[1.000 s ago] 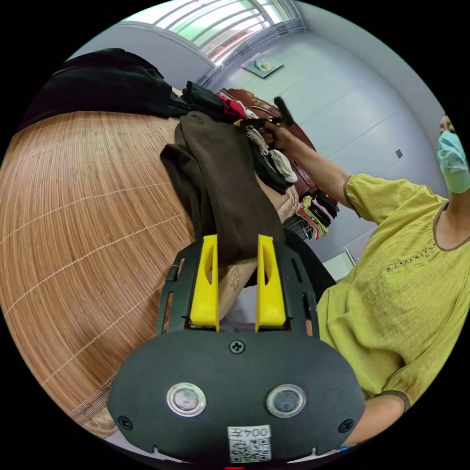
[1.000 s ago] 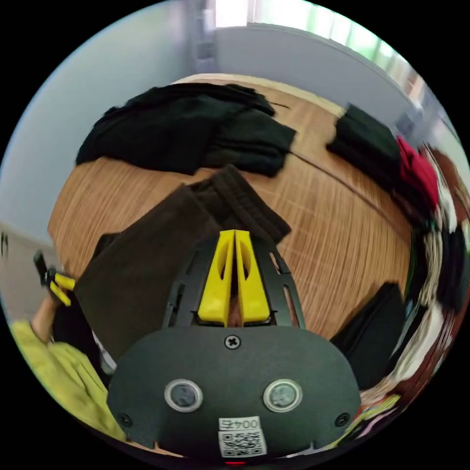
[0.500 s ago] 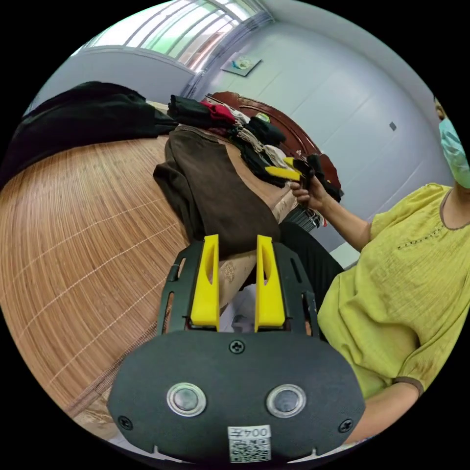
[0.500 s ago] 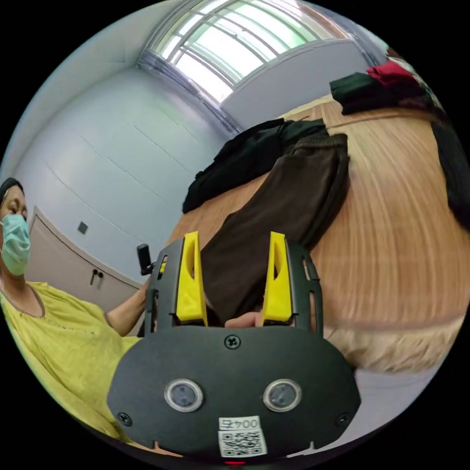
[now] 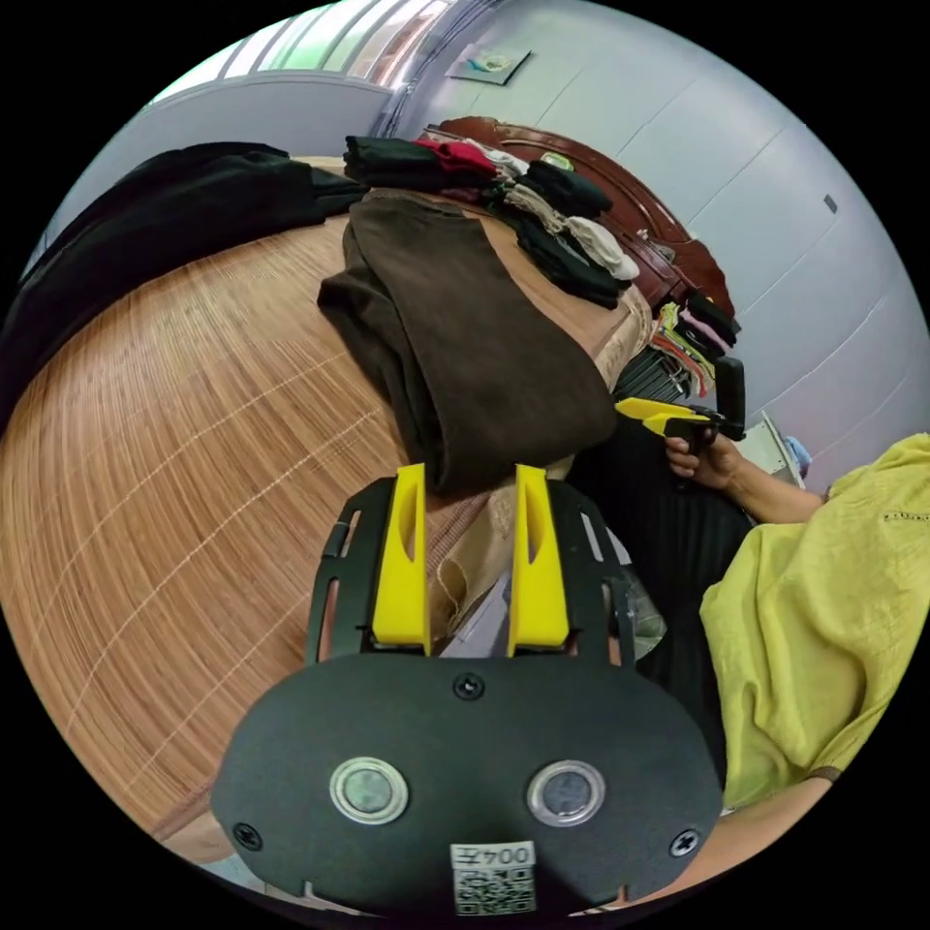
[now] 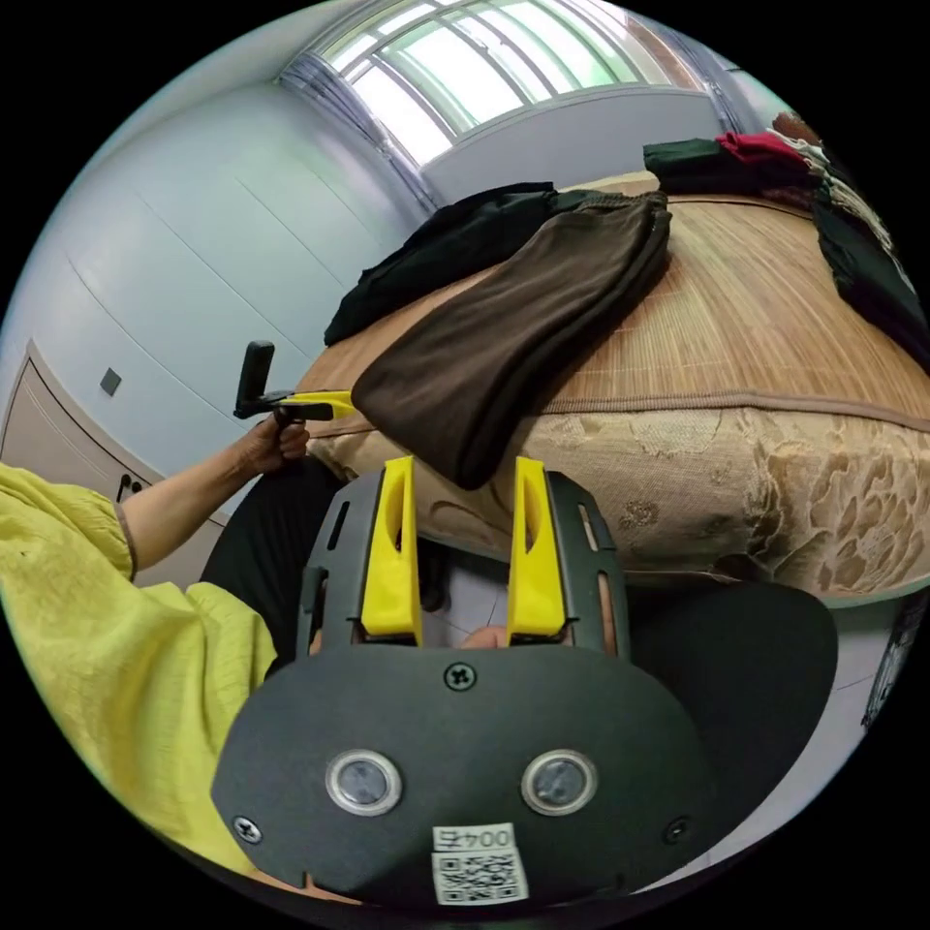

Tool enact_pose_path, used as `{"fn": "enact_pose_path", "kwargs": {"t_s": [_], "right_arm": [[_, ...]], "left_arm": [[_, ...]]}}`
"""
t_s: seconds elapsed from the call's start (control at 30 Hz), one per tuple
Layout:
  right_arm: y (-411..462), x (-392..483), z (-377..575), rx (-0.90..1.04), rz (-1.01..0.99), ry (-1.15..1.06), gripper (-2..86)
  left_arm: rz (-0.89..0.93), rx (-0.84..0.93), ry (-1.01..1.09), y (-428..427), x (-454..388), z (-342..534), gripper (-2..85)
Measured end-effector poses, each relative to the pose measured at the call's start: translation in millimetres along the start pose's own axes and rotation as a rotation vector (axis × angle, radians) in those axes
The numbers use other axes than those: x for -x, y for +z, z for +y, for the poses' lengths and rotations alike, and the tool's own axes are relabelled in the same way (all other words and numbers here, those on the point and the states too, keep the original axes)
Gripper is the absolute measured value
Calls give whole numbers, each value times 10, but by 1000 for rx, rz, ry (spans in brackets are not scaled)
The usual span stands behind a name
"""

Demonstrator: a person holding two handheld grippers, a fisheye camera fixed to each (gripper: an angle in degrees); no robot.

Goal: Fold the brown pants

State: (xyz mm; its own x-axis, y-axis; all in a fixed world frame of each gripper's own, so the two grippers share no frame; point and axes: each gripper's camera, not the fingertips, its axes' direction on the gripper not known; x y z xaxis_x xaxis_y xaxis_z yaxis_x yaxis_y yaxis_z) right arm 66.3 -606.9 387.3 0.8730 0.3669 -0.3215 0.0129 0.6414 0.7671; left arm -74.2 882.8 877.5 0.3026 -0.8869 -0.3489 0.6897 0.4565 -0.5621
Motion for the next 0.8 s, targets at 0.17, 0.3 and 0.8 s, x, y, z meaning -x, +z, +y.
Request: {"fn": "enact_pose_path", "kwargs": {"t_s": [0.17,0.3,0.8], "right_arm": [[235,44,192,45,-12,-33,137],[285,80,233,39,-8,-57,128],[454,388,133,166,204,-57,50]], "left_arm": [[-51,39,-32,30,-33,-62,119],[-34,27,-68,-11,29,-84,114],[36,22,-84,-159,184,-168,108]]}}
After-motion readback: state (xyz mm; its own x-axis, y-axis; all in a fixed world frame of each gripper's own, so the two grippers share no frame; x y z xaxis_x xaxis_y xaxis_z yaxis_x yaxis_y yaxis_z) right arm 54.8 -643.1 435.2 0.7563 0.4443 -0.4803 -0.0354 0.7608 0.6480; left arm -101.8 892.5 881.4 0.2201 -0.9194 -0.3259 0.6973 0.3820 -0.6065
